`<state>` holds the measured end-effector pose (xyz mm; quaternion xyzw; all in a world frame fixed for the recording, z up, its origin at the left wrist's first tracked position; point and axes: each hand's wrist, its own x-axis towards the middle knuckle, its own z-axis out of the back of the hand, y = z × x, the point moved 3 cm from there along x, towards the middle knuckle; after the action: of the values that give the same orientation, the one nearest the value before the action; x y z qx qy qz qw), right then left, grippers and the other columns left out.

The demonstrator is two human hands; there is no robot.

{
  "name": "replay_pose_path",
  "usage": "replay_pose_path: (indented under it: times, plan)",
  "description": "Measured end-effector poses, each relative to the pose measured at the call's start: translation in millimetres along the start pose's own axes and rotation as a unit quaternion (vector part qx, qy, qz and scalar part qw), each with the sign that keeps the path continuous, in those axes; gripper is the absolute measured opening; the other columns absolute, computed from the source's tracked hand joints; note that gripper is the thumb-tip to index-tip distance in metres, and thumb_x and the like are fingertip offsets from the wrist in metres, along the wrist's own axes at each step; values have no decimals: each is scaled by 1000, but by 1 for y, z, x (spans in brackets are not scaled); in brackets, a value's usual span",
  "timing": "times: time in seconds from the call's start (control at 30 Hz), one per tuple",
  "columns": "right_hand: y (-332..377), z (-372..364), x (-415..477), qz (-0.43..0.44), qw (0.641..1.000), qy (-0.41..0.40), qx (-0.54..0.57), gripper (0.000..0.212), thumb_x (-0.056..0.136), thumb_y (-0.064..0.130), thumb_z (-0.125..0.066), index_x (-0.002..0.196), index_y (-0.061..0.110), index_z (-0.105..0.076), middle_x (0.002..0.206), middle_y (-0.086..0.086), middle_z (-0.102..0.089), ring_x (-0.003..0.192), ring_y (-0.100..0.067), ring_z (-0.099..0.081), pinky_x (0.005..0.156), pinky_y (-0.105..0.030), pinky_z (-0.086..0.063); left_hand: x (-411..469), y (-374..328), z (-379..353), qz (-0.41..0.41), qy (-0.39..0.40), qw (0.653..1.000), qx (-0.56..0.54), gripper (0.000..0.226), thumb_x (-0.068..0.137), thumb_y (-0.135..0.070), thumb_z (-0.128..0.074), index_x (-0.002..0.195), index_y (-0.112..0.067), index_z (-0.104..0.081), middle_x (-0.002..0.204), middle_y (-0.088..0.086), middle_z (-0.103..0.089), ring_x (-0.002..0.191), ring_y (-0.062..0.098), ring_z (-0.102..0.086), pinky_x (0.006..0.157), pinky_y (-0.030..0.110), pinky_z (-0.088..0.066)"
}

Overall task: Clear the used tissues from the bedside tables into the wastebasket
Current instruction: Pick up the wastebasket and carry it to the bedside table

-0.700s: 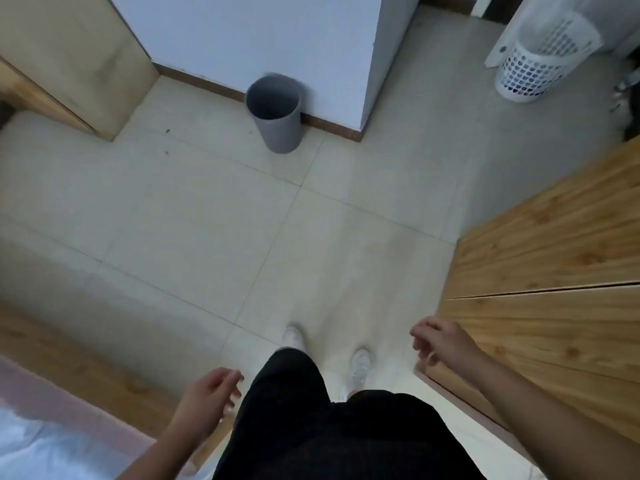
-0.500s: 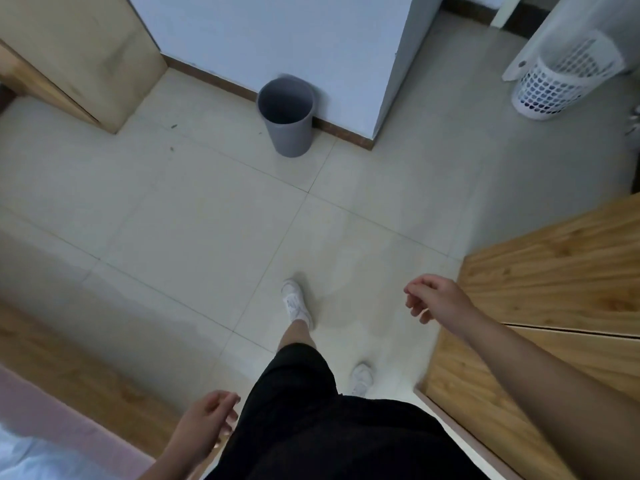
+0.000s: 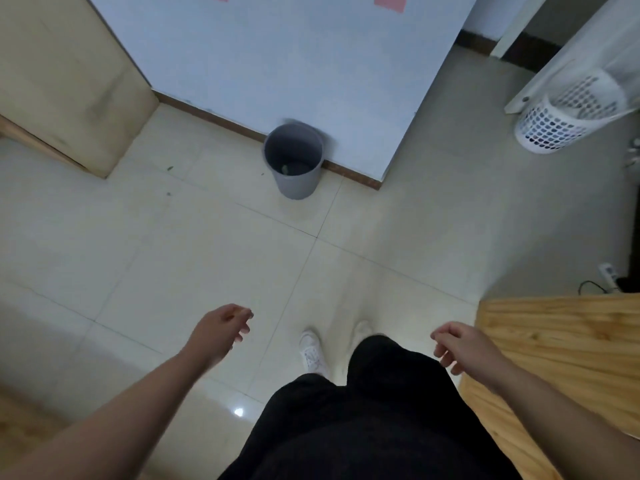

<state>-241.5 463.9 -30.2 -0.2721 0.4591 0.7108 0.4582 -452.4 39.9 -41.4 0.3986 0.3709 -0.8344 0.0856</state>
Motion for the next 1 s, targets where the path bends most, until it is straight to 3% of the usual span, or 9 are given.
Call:
replay_pose_path:
  times: [0.13, 0.3, 0.53, 0.77, 1.0]
  plan:
    - [5, 11, 26, -49, 998, 14, -21, 14, 97, 17, -62, 91, 9, -73, 74, -8, -77, 59, -22, -68, 53, -33, -51, 58, -79, 45, -50, -40, 997, -41, 20, 104, -29, -61, 96, -23, -77, 82, -1, -78, 70, 15, -68, 63, 32, -51]
    - [51, 34, 94, -62, 998, 18, -15, 14, 97, 14, -62, 92, 9, -74, 72, -8, -76, 57, -22, -66, 53, -33, -50, 114, -128, 67, -45, -63, 995, -63, 19, 104, -29, -61, 95, -25, -78, 80, -4, -78, 68, 11, -68, 63, 31, -52]
    - [216, 67, 189, -5, 999, 41, -17, 20, 93, 9, -53, 103, 19, -68, 76, -10, -77, 59, -20, -67, 52, -32, -51, 131, -129, 75, 54, -61, 991, -109, 17, 103, -29, -64, 97, -22, -79, 84, 1, -79, 70, 15, -69, 64, 35, -54]
    - [398, 64, 247, 73, 996, 49, -26, 21, 93, 10, -53, 104, 19, -69, 83, -10, -77, 61, -19, -67, 53, -34, -53, 143, -107, 96, 141, -61, 978, -142, 15, 101, -25, -69, 92, -20, -80, 83, 3, -79, 65, 14, -69, 60, 34, -52]
    - [491, 36, 297, 86, 996, 22, -11, 19, 93, 18, -60, 104, 27, -71, 91, 4, -78, 72, -20, -75, 56, -30, -58, 247, -132, 154, 150, 3, 982, -118, 16, 99, -32, -71, 92, -22, -80, 83, 0, -79, 68, 12, -70, 60, 30, -51]
